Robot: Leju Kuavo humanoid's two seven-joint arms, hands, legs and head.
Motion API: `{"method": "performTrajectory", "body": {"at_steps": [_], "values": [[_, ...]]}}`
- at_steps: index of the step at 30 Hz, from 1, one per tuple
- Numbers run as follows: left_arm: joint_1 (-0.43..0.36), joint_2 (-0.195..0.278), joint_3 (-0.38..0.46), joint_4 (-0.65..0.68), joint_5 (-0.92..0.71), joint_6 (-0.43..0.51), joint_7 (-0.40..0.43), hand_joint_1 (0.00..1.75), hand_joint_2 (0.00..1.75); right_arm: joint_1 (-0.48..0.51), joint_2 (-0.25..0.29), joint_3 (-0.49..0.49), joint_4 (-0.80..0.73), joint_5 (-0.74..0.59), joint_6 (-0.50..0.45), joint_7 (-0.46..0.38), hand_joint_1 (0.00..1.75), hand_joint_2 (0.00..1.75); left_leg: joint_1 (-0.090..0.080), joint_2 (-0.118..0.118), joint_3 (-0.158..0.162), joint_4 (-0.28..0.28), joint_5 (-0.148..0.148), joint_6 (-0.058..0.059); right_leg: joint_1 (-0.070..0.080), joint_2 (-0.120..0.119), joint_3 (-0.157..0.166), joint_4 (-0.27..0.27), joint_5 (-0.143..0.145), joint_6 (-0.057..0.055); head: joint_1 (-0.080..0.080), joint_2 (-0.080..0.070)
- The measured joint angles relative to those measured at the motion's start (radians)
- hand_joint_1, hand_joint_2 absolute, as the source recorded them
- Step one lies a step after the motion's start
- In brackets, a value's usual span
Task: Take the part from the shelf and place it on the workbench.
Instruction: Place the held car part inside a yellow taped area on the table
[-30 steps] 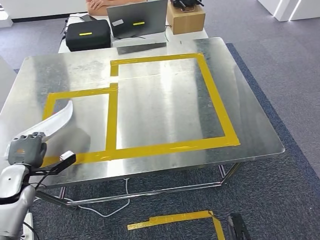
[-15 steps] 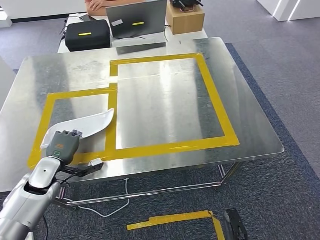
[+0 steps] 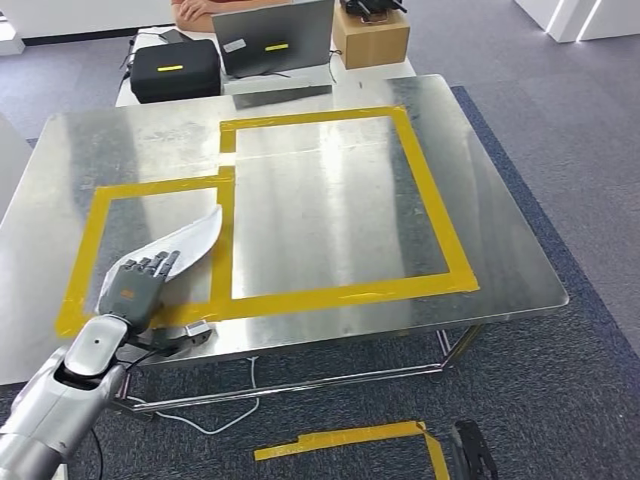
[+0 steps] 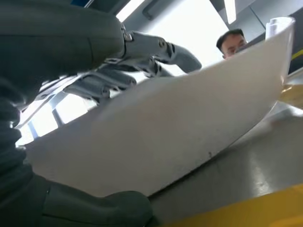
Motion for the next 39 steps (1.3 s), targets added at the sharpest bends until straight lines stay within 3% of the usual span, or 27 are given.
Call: {"method": "performTrajectory", "body": {"at_steps": [3, 13, 17, 26, 34, 39], "values": [[-0.006, -0.001, 0.003, 0.001, 0.002, 0.001, 0.009, 0.0, 0.0, 0.001, 0.0, 0.0, 0.0, 0.0, -0.001, -0.001, 0.0, 0.0, 0.0, 0.0, 0.0, 0.0, 0.0, 0.0, 0.0, 0.0, 0.0, 0.0, 0.0, 0.0, 0.0, 0.0], [-0.01, -0.011, 0.06, -0.019, 0.016, 0.023, 0.021, 0.0, 0.0, 0.009, 0.0, 0.0, 0.0, -0.004, -0.004, -0.014, 0.0, 0.0, 0.0, 0.0, 0.001, 0.0, 0.0, 0.0, 0.0, 0.0, 0.001, 0.0, 0.0, 0.0, 0.0, 0.0], [0.001, -0.018, 0.089, -0.061, 0.081, 0.113, 0.008, 0.0, 0.0, 0.012, 0.0, 0.0, 0.0, -0.006, -0.006, -0.021, 0.0, 0.0, 0.0, 0.0, 0.001, 0.0, 0.0, 0.0, 0.0, 0.0, 0.001, 0.0, 0.0, 0.0, 0.0, 0.0], [0.077, -0.063, 0.225, -0.297, 0.327, 0.374, -0.152, 0.0, 0.0, 0.025, 0.0, 0.0, 0.0, -0.009, -0.017, -0.044, 0.0, 0.0, 0.0, 0.0, 0.0, 0.0, -0.001, 0.0, 0.0, 0.0, 0.0, 0.0, 0.0, 0.0, 0.0, 0.0], [0.117, -0.087, 0.274, -0.395, 0.383, 0.416, -0.207, 0.0, 0.0, 0.025, 0.0, 0.0, 0.001, -0.009, -0.019, -0.048, 0.0, 0.0, 0.0, 0.0, 0.001, 0.0, -0.001, 0.0, 0.0, 0.0, 0.001, 0.0, 0.0, 0.0, 0.0, 0.0], [0.152, -0.134, 0.323, -0.485, 0.546, 0.442, -0.376, 0.0, 0.0, 0.025, 0.0, 0.0, 0.002, -0.008, -0.021, -0.052, 0.0, 0.0, 0.0, 0.0, 0.0, 0.0, -0.001, 0.0, 0.0, 0.0, 0.001, 0.0, 0.0, 0.0, 0.0, 0.0]]}}
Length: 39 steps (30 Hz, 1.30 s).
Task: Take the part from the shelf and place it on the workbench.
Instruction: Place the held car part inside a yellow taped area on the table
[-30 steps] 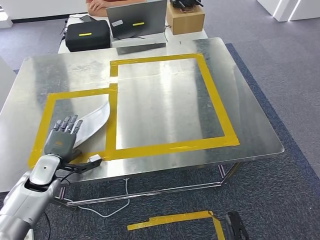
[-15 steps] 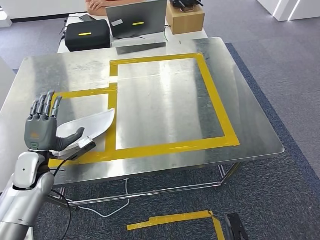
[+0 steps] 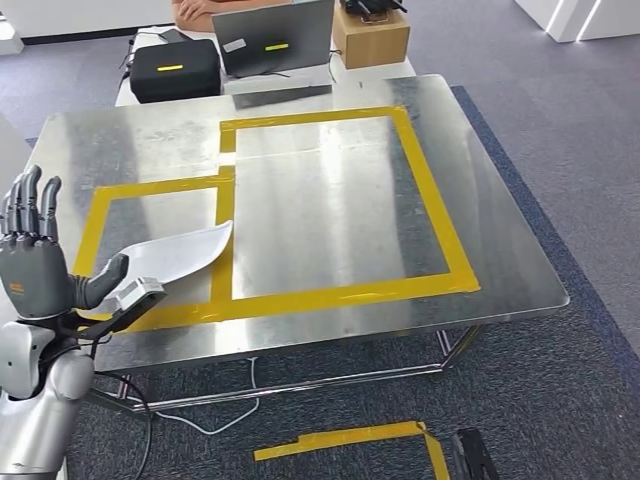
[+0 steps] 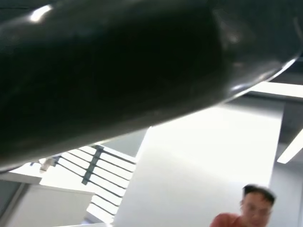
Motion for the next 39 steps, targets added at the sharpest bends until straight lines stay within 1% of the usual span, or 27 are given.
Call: {"method": "performTrajectory", "body": {"at_steps": [2, 4, 9, 13, 17, 20, 24, 26, 27, 28, 29, 30, 31, 32, 33, 34, 35, 36, 37, 38, 39], "values": [[0.014, -0.026, 0.031, -0.045, 0.076, 0.002, -0.072, 0.0, 0.0, 0.0, 0.0, 0.0, 0.001, 0.0, 0.0, -0.003, 0.0, 0.0, 0.0, 0.0, 0.0, 0.0, 0.0, 0.0, 0.0, 0.0, 0.0, 0.0, 0.0, 0.0, 0.0, 0.0], [0.027, -0.046, 0.062, -0.083, 0.139, 0.003, -0.122, 0.0, 0.0, 0.0, 0.0, 0.0, 0.002, 0.0, 0.0, -0.006, 0.0, 0.0, 0.0, 0.0, 0.0, 0.0, -0.001, 0.001, 0.0, 0.0, 0.0, 0.0, 0.0, 0.0, 0.0, 0.0], [0.057, -0.071, 0.123, -0.146, 0.205, 0.004, -0.177, 0.0, 0.0, 0.0, 0.0, 0.0, 0.004, 0.0, -0.001, -0.008, 0.0, 0.0, 0.0, 0.0, 0.0, 0.0, -0.001, 0.001, 0.0, 0.0, 0.0, 0.0, 0.0, 0.0, 0.0, 0.0], [0.079, -0.08, 0.158, -0.172, 0.204, 0.004, -0.187, 0.0, 0.0, 0.0, 0.0, 0.0, 0.006, 0.0, -0.001, -0.008, 0.0, 0.0, 0.0, 0.0, 0.0, 0.0, -0.001, 0.001, 0.0, 0.0, 0.0, 0.0, 0.0, 0.0, 0.0, 0.0], [0.096, -0.084, 0.18, -0.178, 0.166, 0.004, -0.172, 0.0, 0.0, -0.001, 0.003, 0.001, 0.008, 0.0, 0.0, -0.008, 0.0, 0.0, -0.003, 0.0, 0.0, 0.002, -0.001, 0.002, -0.003, -0.001, 0.001, -0.001, 0.0, 0.001, 0.0, 0.0], [0.108, -0.084, 0.189, -0.179, 0.143, 0.004, -0.158, 0.0, 0.0, -0.002, 0.006, 0.002, 0.008, 0.0, 0.0, -0.008, 0.0, 0.0, -0.005, 0.0, 0.0, 0.004, -0.003, 0.005, -0.005, -0.001, 0.001, -0.001, 0.0, 0.003, 0.0, 0.0], [0.119, -0.083, 0.194, -0.179, 0.125, 0.004, -0.144, 0.0, 0.0, -0.003, 0.011, 0.007, 0.009, 0.0, 0.0, -0.007, 0.0, 0.0, -0.008, 0.0, -0.001, 0.01, -0.006, 0.015, -0.008, -0.001, 0.004, -0.003, 0.0, 0.012, 0.0, 0.0], [0.123, -0.082, 0.195, -0.18, 0.119, 0.004, -0.138, 0.0, 0.0, -0.003, 0.013, 0.007, 0.01, 0.0, 0.0, -0.007, 0.0, 0.0, -0.006, 0.001, 0.004, 0.0, 0.002, 0.024, -0.008, -0.001, 0.005, -0.005, -0.001, 0.02, 0.0, 0.0], [0.126, -0.081, 0.196, -0.18, 0.117, 0.005, -0.134, 0.0, 0.0, -0.004, 0.013, 0.008, 0.01, 0.0, 0.0, -0.007, 0.0, 0.0, -0.003, 0.003, 0.008, -0.01, 0.009, 0.029, -0.007, -0.003, 0.001, 0.001, -0.011, 0.023, 0.001, 0.0], [0.129, -0.081, 0.196, -0.181, 0.115, 0.005, -0.13, 0.0, 0.0, -0.004, 0.013, 0.008, 0.01, -0.001, 0.0, -0.007, 0.0, 0.0, 0.0, 0.005, 0.011, -0.019, 0.015, 0.033, -0.005, -0.006, -0.009, 0.025, -0.032, 0.025, 0.002, 0.0], [0.134, -0.08, 0.197, -0.181, 0.114, 0.005, -0.125, 0.0, 0.0, -0.005, 0.013, 0.008, 0.01, -0.001, -0.001, -0.007, 0.0, 0.0, 0.003, 0.007, 0.011, -0.024, 0.019, 0.035, -0.005, -0.008, -0.029, 0.07, -0.064, 0.026, 0.003, 0.0], [0.139, -0.08, 0.198, -0.181, 0.113, 0.005, -0.121, 0.0, 0.0, -0.006, 0.013, 0.008, 0.01, -0.001, -0.001, -0.007, 0.0, 0.0, 0.003, 0.008, 0.01, -0.026, 0.021, 0.036, -0.005, -0.01, -0.054, 0.131, -0.099, 0.027, 0.004, 0.0], [0.144, -0.078, 0.198, -0.181, 0.113, 0.005, -0.117, 0.0, 0.0, -0.006, 0.014, 0.008, 0.011, -0.002, -0.001, -0.006, 0.0, 0.0, 0.003, 0.01, 0.007, -0.026, 0.021, 0.037, -0.006, -0.01, -0.08, 0.193, -0.127, 0.028, 0.004, 0.0], [0.15, -0.077, 0.199, -0.181, 0.111, 0.005, -0.113, 0.0, 0.0, -0.005, 0.014, 0.008, 0.011, -0.003, -0.001, -0.006, 0.0, 0.0, 0.004, 0.011, 0.005, -0.026, 0.022, 0.036, -0.007, -0.01, -0.096, 0.236, -0.14, 0.031, 0.004, 0.0], [0.155, -0.076, 0.199, -0.181, 0.109, 0.005, -0.109, 0.0, 0.0, -0.004, 0.015, 0.008, 0.012, -0.004, -0.002, -0.005, 0.0, 0.0, 0.005, 0.011, 0.003, -0.025, 0.023, 0.035, -0.009, -0.011, -0.096, 0.244, -0.133, 0.034, 0.004, 0.0], [0.159, -0.074, 0.199, -0.181, 0.106, 0.005, -0.104, 0.0, 0.0, -0.003, 0.015, 0.008, 0.012, -0.005, -0.002, -0.005, 0.0, 0.0, 0.007, 0.011, 0.002, -0.023, 0.024, 0.032, -0.01, -0.011, -0.075, 0.213, -0.108, 0.036, 0.004, 0.0], [0.162, -0.072, 0.199, -0.181, 0.102, 0.005, -0.098, 0.0, 0.0, -0.004, 0.015, 0.008, 0.012, -0.007, -0.003, -0.005, 0.0, 0.0, 0.009, 0.011, 0.0, -0.02, 0.024, 0.029, -0.013, -0.011, -0.039, 0.151, -0.075, 0.039, 0.004, 0.0], [0.164, -0.07, 0.199, -0.181, 0.099, 0.005, -0.094, 0.0, 0.0, -0.005, 0.015, 0.008, 0.012, -0.007, -0.004, -0.004, 0.0, 0.0, 0.01, 0.01, -0.004, -0.015, 0.024, 0.023, -0.014, -0.008, 0.004, 0.084, -0.051, 0.041, 0.005, 0.0], [0.164, -0.068, 0.199, -0.182, 0.096, 0.005, -0.089, 0.0, 0.0, -0.007, 0.016, 0.008, 0.012, -0.008, -0.004, -0.004, 0.0, 0.0, 0.011, 0.008, -0.008, -0.01, 0.024, 0.016, -0.014, -0.004, 0.035, 0.032, -0.035, 0.04, 0.005, 0.0], [0.164, -0.066, 0.199, -0.182, 0.094, 0.006, -0.086, 0.0, 0.0, -0.008, 0.016, 0.008, 0.012, -0.008, -0.004, -0.004, 0.0, 0.0, 0.01, 0.007, -0.013, -0.004, 0.025, 0.008, -0.013, -0.001, 0.052, 0.002, -0.03, 0.037, 0.006, 0.0], [0.165, -0.064, 0.199, -0.183, 0.093, 0.006, -0.083, 0.0, 0.0, -0.009, 0.017, 0.008, 0.012, -0.008, -0.004, -0.004, 0.0, 0.0, 0.009, 0.006, -0.017, 0.0, 0.028, 0.001, -0.011, 0.002, 0.056, -0.006, -0.032, 0.033, 0.006, 0.0]]}}
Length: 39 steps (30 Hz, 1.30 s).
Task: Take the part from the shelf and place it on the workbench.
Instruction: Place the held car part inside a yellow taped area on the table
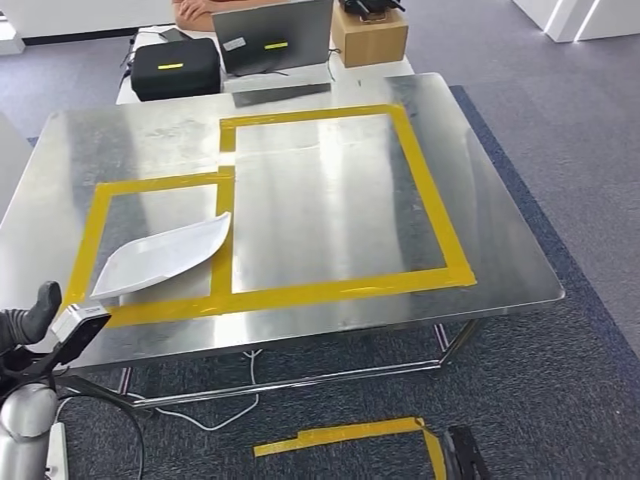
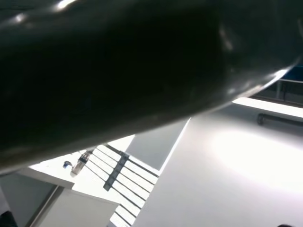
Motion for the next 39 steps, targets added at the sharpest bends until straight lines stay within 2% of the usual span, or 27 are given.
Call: {"method": "performTrajectory", "body": {"at_steps": [2, 3, 5, 7, 8, 9, 10, 12, 14, 15, 17, 18, 19, 20, 22, 23, 24, 25, 27, 29, 30, 31, 33, 34, 36, 38, 39], "values": [[0.003, 0.003, 0.0, 0.0, -0.003, 0.0, 0.005, 0.0, 0.0, 0.002, 0.002, 0.0, 0.0, 0.0, 0.0, 0.0, 0.0, 0.0, 0.001, -0.002, -0.004, 0.004, 0.004, -0.013, 0.0, -0.004, -0.009, 0.0, 0.007, -0.014, 0.001, 0.0], [0.004, 0.005, 0.0, 0.0, -0.004, 0.0, 0.007, 0.0, 0.0, 0.003, 0.004, 0.0, 0.0, -0.001, 0.0, 0.001, 0.0, 0.0, 0.003, 0.002, -0.009, 0.013, -0.006, -0.018, 0.0, -0.007, -0.013, 0.0, 0.012, -0.023, -0.001, 0.0], [0.005, 0.008, 0.001, 0.0, -0.004, 0.0, 0.011, 0.0, 0.0, 0.003, 0.006, 0.0, 0.001, -0.001, -0.001, 0.001, 0.0, 0.0, 0.005, 0.018, -0.033, 0.08, -0.068, -0.028, -0.001, -0.016, -0.025, -0.002, 0.023, -0.041, -0.005, 0.0], [0.007, 0.01, 0.001, 0.0, -0.003, 0.0, 0.013, 0.0, 0.0, 0.004, 0.006, 0.0, 0.001, -0.001, -0.002, 0.001, 0.0, 0.0, 0.008, 0.029, -0.068, 0.203, -0.15, -0.035, 0.002, -0.024, -0.042, -0.001, 0.035, -0.051, -0.007, 0.0], [0.008, 0.01, 0.001, 0.0, -0.002, 0.0, 0.013, 0.0, 0.0, 0.005, 0.006, 0.0, 0.001, -0.002, -0.002, 0.002, 0.0, 0.0, 0.009, 0.031, -0.076, 0.251, -0.172, -0.037, 0.005, -0.029, -0.051, -0.001, 0.041, -0.053, -0.008, 0.0], [0.01, 0.01, 0.001, 0.0, -0.001, 0.0, 0.013, 0.0, 0.0, 0.006, 0.006, 0.0, 0.001, -0.002, -0.002, 0.002, 0.0, 0.0, 0.009, 0.031, -0.069, 0.267, -0.175, -0.036, 0.007, -0.032, -0.061, -0.001, 0.048, -0.053, -0.008, 0.0], [0.011, 0.01, 0.001, 0.0, 0.001, 0.0, 0.013, 0.0, 0.0, 0.006, 0.006, 0.0, 0.001, -0.002, -0.002, 0.002, 0.0, 0.0, 0.009, 0.031, -0.045, 0.248, -0.159, -0.034, 0.008, -0.036, -0.07, -0.001, 0.055, -0.053, -0.008, 0.0], [0.012, 0.011, 0.001, -0.001, 0.002, 0.0, 0.013, 0.0, 0.0, 0.006, 0.006, 0.0, 0.001, -0.002, -0.002, 0.003, 0.0, 0.0, 0.007, 0.033, 0.041, 0.127, -0.11, -0.023, 0.011, -0.04, -0.084, 0.0, 0.069, -0.051, -0.008, 0.0], [0.012, 0.013, 0.001, -0.004, 0.003, 0.0, 0.013, 0.0, 0.0, 0.005, 0.007, 0.0, 0.001, -0.003, -0.003, 0.003, 0.0, 0.0, 0.001, 0.036, 0.115, 0.007, -0.093, -0.011, 0.013, -0.042, -0.094, -0.001, 0.082, -0.044, -0.007, 0.0], [0.012, 0.014, 0.001, -0.006, 0.003, 0.0, 0.013, 0.0, 0.0, 0.005, 0.007, 0.0, 0.001, -0.004, -0.003, 0.003, 0.0, 0.0, -0.002, 0.037, 0.13, -0.023, -0.095, -0.006, 0.013, -0.043, -0.097, -0.002, 0.089, -0.038, -0.007, 0.0], [0.014, 0.016, 0.003, -0.007, 0.003, 0.0, 0.014, 0.0, 0.0, 0.006, 0.007, 0.0, 0.001, -0.006, -0.004, 0.004, 0.0, 0.0, -0.006, 0.037, 0.126, -0.039, -0.086, 0.003, 0.011, -0.044, -0.1, -0.007, 0.104, -0.023, -0.007, 0.0], [0.014, 0.016, 0.003, -0.007, 0.003, 0.0, 0.015, 0.0, 0.0, 0.006, 0.007, 0.0, 0.002, -0.007, -0.005, 0.005, 0.0, 0.0, -0.005, 0.039, 0.122, -0.045, -0.076, 0.008, 0.01, -0.041, -0.104, -0.005, 0.1, -0.017, -0.006, 0.0], [0.015, 0.016, 0.003, -0.008, 0.002, 0.0, 0.016, 0.0, 0.0, 0.007, 0.007, 0.0, 0.002, -0.007, -0.005, 0.006, 0.0, 0.0, -0.003, 0.04, 0.116, -0.05, -0.064, 0.015, 0.009, -0.037, -0.113, 0.008, 0.081, -0.011, -0.005, 0.0], [0.015, 0.016, 0.003, -0.008, 0.002, 0.0, 0.016, 0.0, 0.0, 0.007, 0.007, 0.0, 0.002, -0.008, -0.005, 0.006, 0.0, 0.0, 0.0, 0.042, 0.108, -0.054, -0.052, 0.02, 0.009, -0.032, -0.127, 0.043, 0.043, -0.007, -0.004, 0.0], [0.017, 0.015, 0.003, -0.008, 0.002, 0.0, 0.018, 0.0, 0.0, 0.008, 0.007, 0.0, 0.002, -0.008, -0.006, 0.007, 0.0, 0.0, -0.001, 0.043, 0.083, -0.053, -0.033, 0.028, 0.008, -0.025, -0.162, 0.16, -0.049, -0.003, -0.003, 0.0], [0.018, 0.015, 0.003, -0.008, 0.001, 0.0, 0.02, 0.0, 0.0, 0.008, 0.007, 0.0, 0.003, -0.009, -0.006, 0.007, 0.0, 0.0, -0.002, 0.043, 0.068, -0.051, -0.024, 0.029, 0.008, -0.024, -0.174, 0.217, -0.078, -0.001, -0.003, 0.0], [0.019, 0.015, 0.003, -0.008, -0.001, 0.0, 0.023, 0.0, 0.0, 0.008, 0.007, 0.0, 0.003, -0.011, -0.006, 0.008, 0.0, 0.0, -0.003, 0.042, 0.053, -0.048, -0.015, 0.029, 0.008, -0.024, -0.172, 0.25, -0.082, 0.0, -0.003, 0.0], [0.02, 0.015, 0.003, -0.008, -0.002, 0.0, 0.027, 0.0, 0.0, 0.008, 0.007, 0.0, 0.003, -0.013, -0.007, 0.008, 0.0, 0.0, -0.003, 0.042, 0.038, -0.045, -0.006, 0.027, 0.008, -0.024, -0.156, 0.252, -0.065, 0.001, -0.003, 0.0], [0.021, 0.016, 0.003, -0.008, -0.006, 0.0, 0.034, 0.0, 0.0, 0.007, 0.007, 0.0, 0.003, -0.018, -0.007, 0.009, 0.0, 0.0, -0.003, 0.041, 0.01, -0.032, 0.008, 0.021, 0.008, -0.023, -0.074, 0.16, -0.014, 0.0, -0.003, 0.0], [0.021, 0.017, 0.003, -0.008, -0.008, 0.0, 0.041, 0.0, 0.0, 0.003, 0.007, 0.0, 0.003, -0.022, -0.007, 0.009, 0.0, 0.0, -0.005, 0.04, -0.013, -0.017, 0.019, 0.011, 0.009, -0.02, 0.02, 0.03, -0.009, -0.005, -0.003, 0.0], [0.021, 0.019, 0.003, -0.008, -0.008, 0.001, 0.045, 0.0, 0.0, 0.001, 0.007, 0.0, 0.003, -0.022, -0.006, 0.01, 0.0, 0.0, -0.006, 0.04, -0.02, -0.011, 0.025, 0.006, 0.011, -0.019, 0.044, -0.011, -0.018, -0.009, -0.003, 0.0], [0.021, 0.022, 0.004, -0.008, -0.006, 0.001, 0.048, 0.0, 0.0, 0.001, 0.007, 0.0, 0.003, -0.023, -0.007, 0.011, 0.0, 0.0, -0.006, 0.041, -0.025, -0.009, 0.032, 0.0, 0.013, -0.018, 0.053, -0.028, -0.025, -0.014, -0.004, 0.0], [0.026, 0.032, 0.011, -0.008, 0.012, 0.001, 0.05, 0.0, 0.0, 0.002, 0.015, 0.0, 0.004, -0.024, -0.015, 0.017, 0.0, 0.0, -0.004, 0.04, -0.032, -0.004, 0.038, -0.012, 0.013, -0.021, 0.038, -0.029, -0.015, -0.03, -0.003, 0.0], [0.032, 0.04, 0.019, -0.008, 0.025, 0.001, 0.05, 0.0, 0.0, 0.002, 0.022, 0.0, 0.004, -0.025, -0.025, 0.021, 0.0, 0.0, -0.003, 0.04, -0.039, 0.009, 0.021, -0.019, 0.011, -0.023, 0.031, -0.029, -0.007, -0.04, -0.004, 0.0], [0.049, 0.061, 0.039, -0.009, 0.055, 0.001, 0.048, 0.0, 0.0, 0.001, 0.036, -0.001, 0.003, -0.024, -0.045, 0.027, 0.0, 0.0, 0.001, 0.04, -0.065, 0.089, -0.063, -0.031, 0.009, -0.026, 0.013, -0.03, 0.012, -0.056, -0.006, 0.0], [0.066, 0.076, 0.059, -0.009, 0.08, 0.001, 0.041, 0.0, 0.0, 0.001, 0.049, -0.001, 0.003, -0.023, -0.056, 0.031, 0.0, 0.0, 0.005, 0.04, -0.088, 0.212, -0.146, -0.04, 0.012, -0.028, -0.011, -0.028, 0.031, -0.06, -0.007, 0.0], [0.072, 0.082, 0.066, -0.009, 0.089, 0.001, 0.036, 0.0, 0.0, 0.001, 0.054, 0.0, 0.003, -0.022, -0.058, 0.032, 0.0, 0.0, 0.005, 0.04, -0.088, 0.252, -0.158, -0.042, 0.013, -0.03, -0.024, -0.026, 0.041, -0.06, -0.007, 0.0]]}}
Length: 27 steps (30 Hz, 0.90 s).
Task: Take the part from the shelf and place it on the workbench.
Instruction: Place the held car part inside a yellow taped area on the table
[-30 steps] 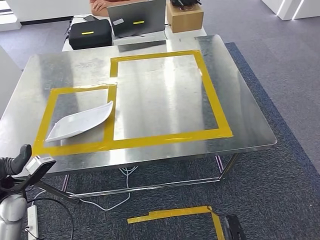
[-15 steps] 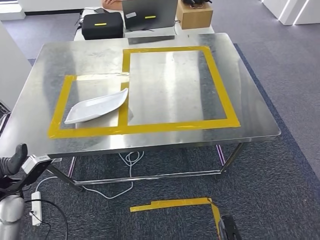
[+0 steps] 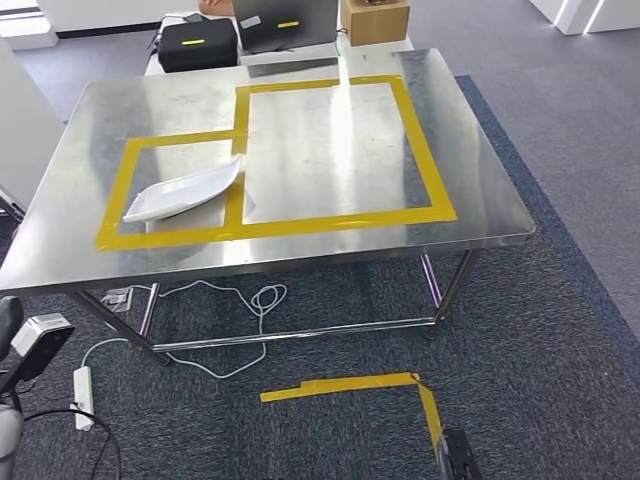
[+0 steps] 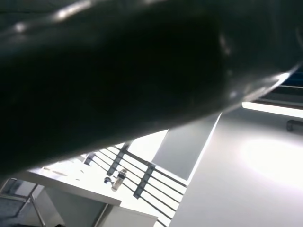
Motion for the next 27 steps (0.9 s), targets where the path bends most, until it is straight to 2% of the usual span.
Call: {"method": "performTrajectory", "body": {"at_steps": [1, 2, 3, 5, 6, 7, 9, 10, 11, 12, 14, 15, 16, 19, 22, 23, 24, 25, 27], "values": [[0.004, 0.006, 0.006, 0.0, 0.008, 0.0, -0.004, 0.0, 0.0, 0.0, 0.004, 0.0, 0.0, 0.0, -0.001, 0.001, 0.0, 0.0, 0.001, 0.0, 0.013, 0.011, 0.009, 0.0, 0.001, -0.002, -0.014, 0.003, 0.009, 0.0, 0.0, 0.0], [0.006, 0.012, 0.012, 0.0, 0.013, -0.001, -0.007, 0.0, 0.0, -0.002, 0.008, 0.0, 0.0, 0.0, -0.002, 0.002, 0.0, 0.0, 0.001, 0.0, 0.043, -0.015, 0.033, 0.001, 0.001, -0.005, -0.028, 0.006, 0.017, 0.001, 0.0, 0.0], [0.006, 0.018, 0.016, 0.0, 0.015, -0.002, -0.007, 0.0, 0.0, -0.004, 0.011, 0.0, 0.0, 0.0, -0.002, 0.003, 0.0, 0.0, 0.001, 0.0, 0.089, -0.073, 0.059, 0.004, 0.002, -0.006, -0.04, 0.009, 0.024, 0.003, 0.0, 0.0], [0.005, 0.028, 0.023, 0.0, 0.017, -0.004, -0.006, 0.0, 0.0, -0.009, 0.016, 0.0, -0.002, 0.0, -0.003, 0.006, 0.0, 0.0, -0.002, 0.0, 0.186, -0.215, 0.075, 0.014, 0.005, -0.007, -0.056, 0.014, 0.038, 0.009, 0.001, 0.0], [0.006, 0.031, 0.027, 0.0, 0.016, -0.005, -0.006, 0.0, 0.0, -0.01, 0.018, 0.001, -0.003, -0.001, -0.004, 0.008, 0.0, 0.0, -0.004, 0.0, 0.214, -0.263, 0.072, 0.02, 0.006, -0.007, -0.061, 0.014, 0.046, 0.014, 0.001, 0.0], [0.007, 0.034, 0.03, 0.0, 0.015, -0.006, -0.005, 0.0, 0.0, -0.009, 0.019, 0.001, -0.004, -0.002, -0.005, 0.009, 0.0, 0.0, -0.007, -0.001, 0.225, -0.287, 0.066, 0.026, 0.006, -0.008, -0.064, 0.013, 0.055, 0.02, 0.001, 0.0], [0.012, 0.037, 0.035, 0.0, 0.013, -0.005, -0.005, 0.0, 0.0, -0.004, 0.021, 0.001, -0.004, -0.004, -0.006, 0.01, 0.0, 0.0, -0.009, 0.001, 0.215, -0.296, 0.079, 0.041, 0.004, -0.007, -0.07, 0.012, 0.066, 0.034, 0.001, 0.0], [0.015, 0.038, 0.036, 0.0, 0.013, -0.005, -0.005, 0.0, 0.0, 0.0, 0.021, 0.001, -0.004, -0.005, -0.007, 0.01, 0.0, 0.0, -0.008, 0.002, 0.207, -0.299, 0.089, 0.049, 0.003, -0.004, -0.077, 0.019, 0.054, 0.04, 0.002, 0.0], [0.018, 0.039, 0.037, 0.0, 0.012, -0.005, -0.005, 0.0, 0.0, 0.004, 0.021, 0.001, -0.004, -0.006, -0.007, 0.01, 0.0, 0.0, -0.006, 0.004, 0.198, -0.302, 0.101, 0.057, 0.003, -0.001, -0.089, 0.043, 0.023, 0.045, 0.003, 0.0], [0.02, 0.04, 0.039, 0.0, 0.012, -0.004, -0.005, 0.0, 0.0, 0.007, 0.021, 0.001, -0.004, -0.006, -0.008, 0.01, 0.0, 0.0, -0.005, 0.005, 0.185, -0.304, 0.112, 0.063, 0.002, 0.003, -0.104, 0.084, -0.024, 0.047, 0.004, 0.0], [0.024, 0.04, 0.041, 0.0, 0.012, -0.004, -0.005, 0.0, 0.0, 0.008, 0.021, 0.001, -0.004, -0.008, -0.008, 0.009, 0.0, 0.0, -0.007, 0.005, 0.156, -0.303, 0.134, 0.07, 0.002, 0.006, -0.131, 0.202, -0.121, 0.049, 0.005, 0.0], [0.025, 0.04, 0.042, 0.0, 0.012, -0.004, -0.004, 0.0, 0.0, 0.008, 0.021, 0.001, -0.004, -0.01, -0.008, 0.009, 0.0, 0.0, -0.008, 0.005, 0.14, -0.301, 0.145, 0.071, 0.003, 0.006, -0.133, 0.249, -0.141, 0.049, 0.005, 0.0], [0.026, 0.04, 0.042, 0.0, 0.011, -0.005, -0.003, 0.0, 0.0, 0.007, 0.021, 0.001, -0.004, -0.012, -0.008, 0.01, 0.0, 0.0, -0.01, 0.005, 0.123, -0.299, 0.156, 0.07, 0.003, 0.006, -0.124, 0.273, -0.136, 0.048, 0.005, 0.0], [0.025, 0.04, 0.042, 0.001, 0.008, -0.008, 0.002, 0.0, 0.0, 0.006, 0.021, 0.001, -0.004, -0.016, -0.01, 0.011, 0.0, 0.0, -0.012, 0.005, 0.088, -0.29, 0.177, 0.067, 0.003, 0.006, -0.072, 0.246, -0.07, 0.044, 0.005, 0.0], [0.025, 0.04, 0.042, 0.001, 0.007, -0.008, 0.003, 0.0, 0.0, 0.006, 0.021, 0.001, -0.004, -0.016, -0.01, 0.011, 0.0, 0.0, -0.012, 0.005, 0.085, -0.288, 0.179, 0.067, 0.003, 0.006, -0.062, 0.235, -0.06, 0.043, 0.005, 0.0], [0.025, 0.04, 0.042, 0.001, 0.006, -0.009, 0.003, 0.0, 0.0, 0.006, 0.021, 0.001, -0.004, -0.017, -0.01, 0.011, 0.0, 0.0, -0.012, 0.004, 0.081, -0.287, 0.18, 0.066, 0.003, 0.006, -0.049, 0.219, -0.052, 0.042, 0.005, 0.0], [0.025, 0.04, 0.042, 0.001, 0.006, -0.009, 0.004, 0.0, 0.0, 0.006, 0.021, 0.001, -0.004, -0.018, -0.01, 0.011, 0.0, 0.0, -0.012, 0.004, 0.076, -0.285, 0.183, 0.065, 0.003, 0.006, -0.031, 0.196, -0.043, 0.041, 0.005, 0.0], [0.023, 0.042, 0.042, 0.001, 0.004, -0.01, 0.007, 0.0, 0.0, 0.005, 0.021, 0.001, -0.006, -0.02, -0.009, 0.011, 0.0, 0.0, -0.012, 0.005, 0.066, -0.28, 0.194, 0.059, 0.005, 0.007, 0.01, 0.13, -0.047, 0.036, 0.005, 0.0], [0.021, 0.047, 0.042, 0.001, 0.0, -0.013, 0.014, 0.0, 0.0, 0.005, 0.023, 0.0, -0.008, -0.027, -0.008, 0.012, 0.0, 0.0, -0.012, 0.005, 0.044, -0.273, 0.214, 0.041, 0.008, 0.006, 0.071, 0.014, -0.051, 0.02, 0.005, 0.0]]}}
